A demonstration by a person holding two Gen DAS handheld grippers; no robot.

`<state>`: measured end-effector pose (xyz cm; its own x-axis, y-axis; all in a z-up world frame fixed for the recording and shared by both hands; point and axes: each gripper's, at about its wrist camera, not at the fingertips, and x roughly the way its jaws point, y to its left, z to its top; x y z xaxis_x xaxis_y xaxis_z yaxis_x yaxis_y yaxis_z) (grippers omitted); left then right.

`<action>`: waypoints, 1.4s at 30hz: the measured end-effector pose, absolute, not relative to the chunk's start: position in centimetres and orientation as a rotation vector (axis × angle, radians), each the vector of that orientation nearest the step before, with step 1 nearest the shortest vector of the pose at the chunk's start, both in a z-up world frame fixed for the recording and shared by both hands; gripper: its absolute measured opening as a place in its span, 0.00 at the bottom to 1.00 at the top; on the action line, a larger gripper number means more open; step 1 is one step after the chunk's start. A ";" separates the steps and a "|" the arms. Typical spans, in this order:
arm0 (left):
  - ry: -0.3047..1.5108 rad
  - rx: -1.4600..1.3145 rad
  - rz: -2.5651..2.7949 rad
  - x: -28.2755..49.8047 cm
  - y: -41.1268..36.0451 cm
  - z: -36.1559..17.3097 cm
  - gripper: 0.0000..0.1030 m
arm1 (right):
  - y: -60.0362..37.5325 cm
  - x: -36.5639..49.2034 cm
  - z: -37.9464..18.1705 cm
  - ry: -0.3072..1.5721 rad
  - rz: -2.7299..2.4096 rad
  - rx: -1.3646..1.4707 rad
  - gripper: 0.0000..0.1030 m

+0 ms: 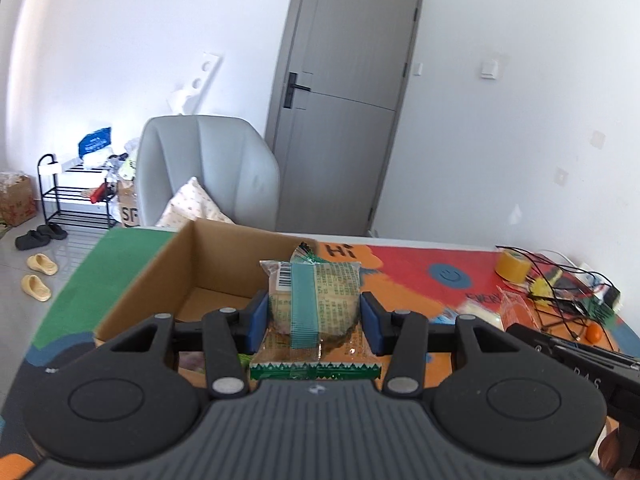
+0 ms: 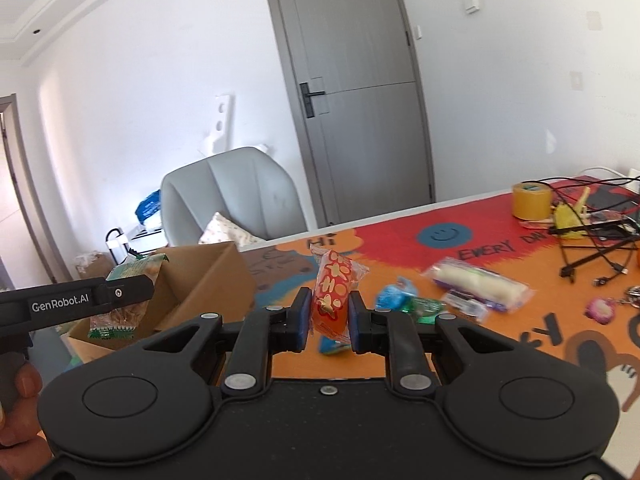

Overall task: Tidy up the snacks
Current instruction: 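Carry both packets over the cardboard box and open both tools to drop them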

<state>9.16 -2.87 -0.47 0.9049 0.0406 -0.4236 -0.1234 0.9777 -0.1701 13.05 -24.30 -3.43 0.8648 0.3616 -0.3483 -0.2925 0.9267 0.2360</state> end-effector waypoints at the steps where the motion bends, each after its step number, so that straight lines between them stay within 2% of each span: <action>1: 0.430 -0.199 0.092 9.2 -2.5 -0.4 0.46 | -23.9 13.1 -3.3 0.398 0.352 0.176 0.20; 23: 0.454 -0.274 0.203 11.3 5.0 -0.7 0.46 | -16.3 15.9 -1.8 0.406 0.517 0.141 0.20; 27: 0.441 -0.274 0.203 11.4 5.6 -0.6 0.53 | -15.2 16.5 -1.7 0.415 0.531 0.138 0.20; 37: 0.447 -0.321 0.255 10.7 8.3 -0.8 0.56 | -12.2 17.4 -1.4 0.435 0.581 0.130 0.20; 39: 0.444 -0.324 0.263 10.4 8.6 -0.8 0.57 | -11.9 17.5 -1.3 0.430 0.598 0.140 0.26; 40: 0.444 -0.325 0.267 10.3 8.7 -0.8 0.58 | -11.7 17.5 -1.3 0.427 0.608 0.143 0.36; 42: 0.448 -0.327 0.272 10.2 8.7 -0.9 0.61 | -11.4 17.5 -1.3 0.433 0.619 0.134 0.44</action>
<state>10.16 8.73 -0.86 0.8668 0.1841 -0.4635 -0.3260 0.9125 -0.2471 17.51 -11.43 -1.29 0.7285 0.5876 -0.3521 -0.5324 0.8091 0.2488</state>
